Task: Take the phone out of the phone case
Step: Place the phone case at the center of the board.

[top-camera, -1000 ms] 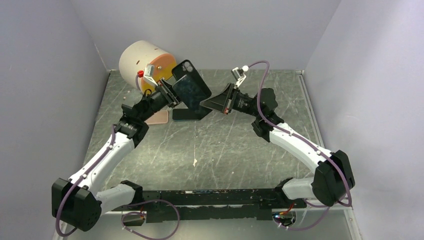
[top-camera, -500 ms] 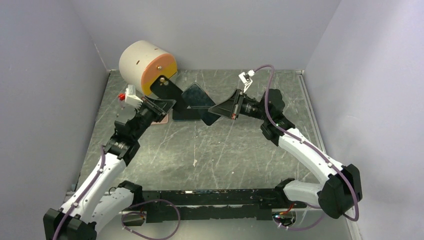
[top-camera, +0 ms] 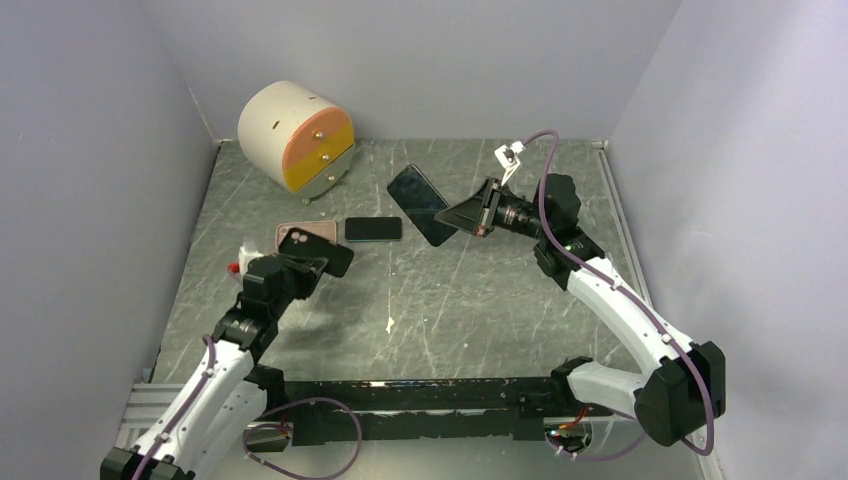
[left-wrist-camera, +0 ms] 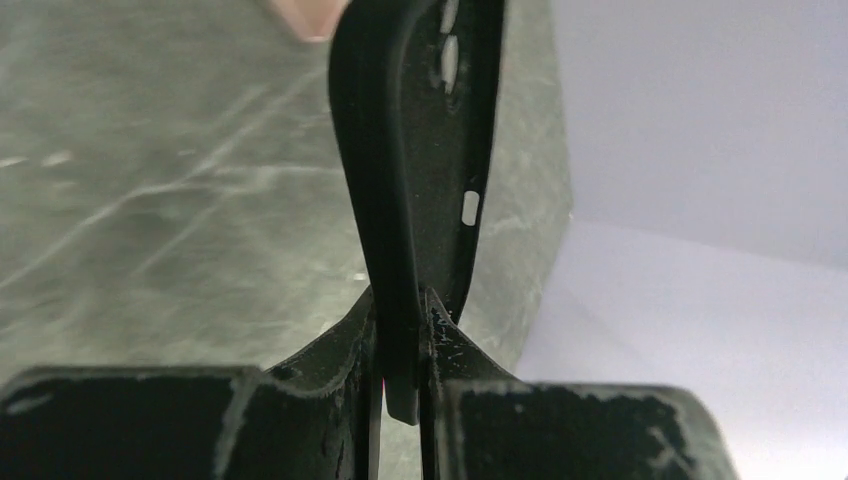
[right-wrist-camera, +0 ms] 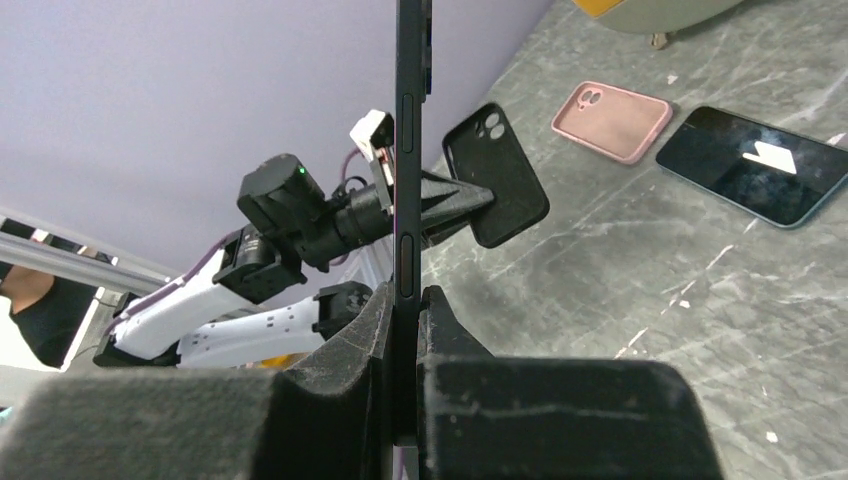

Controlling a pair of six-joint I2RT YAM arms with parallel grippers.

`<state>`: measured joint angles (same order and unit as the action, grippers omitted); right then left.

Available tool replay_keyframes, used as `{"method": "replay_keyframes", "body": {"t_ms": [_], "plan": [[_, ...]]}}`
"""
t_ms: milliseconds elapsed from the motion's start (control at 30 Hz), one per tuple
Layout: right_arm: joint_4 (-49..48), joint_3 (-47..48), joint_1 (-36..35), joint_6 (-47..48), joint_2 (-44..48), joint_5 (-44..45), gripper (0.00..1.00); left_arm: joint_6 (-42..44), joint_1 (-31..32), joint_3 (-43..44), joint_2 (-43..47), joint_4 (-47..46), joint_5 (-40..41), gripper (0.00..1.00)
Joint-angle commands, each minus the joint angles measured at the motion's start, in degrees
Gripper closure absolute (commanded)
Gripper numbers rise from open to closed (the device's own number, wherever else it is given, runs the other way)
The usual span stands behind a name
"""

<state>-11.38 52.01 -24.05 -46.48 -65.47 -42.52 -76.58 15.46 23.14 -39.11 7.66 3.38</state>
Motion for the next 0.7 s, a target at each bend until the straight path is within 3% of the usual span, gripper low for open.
{"method": "replay_keyframes", "body": {"t_ms": [0, 200, 667], "plan": [[-1.1, 1.4, 0.7, 2.9, 3.1, -0.7, 1.00, -11.8, -1.0, -5.4, 5.4, 5.2, 7.0, 0.97], [-0.1, 0.9, 1.6, 4.5, 3.1, -1.8, 1.00, -17.7, -1.3, -10.7, 6.7, 4.1, 9.5, 0.98], [0.5, 1.3, 3.0, 6.6, 1.4, -5.1, 1.00, -19.0, -5.9, -12.2, -15.0, -15.0, 8.3, 0.96]]}}
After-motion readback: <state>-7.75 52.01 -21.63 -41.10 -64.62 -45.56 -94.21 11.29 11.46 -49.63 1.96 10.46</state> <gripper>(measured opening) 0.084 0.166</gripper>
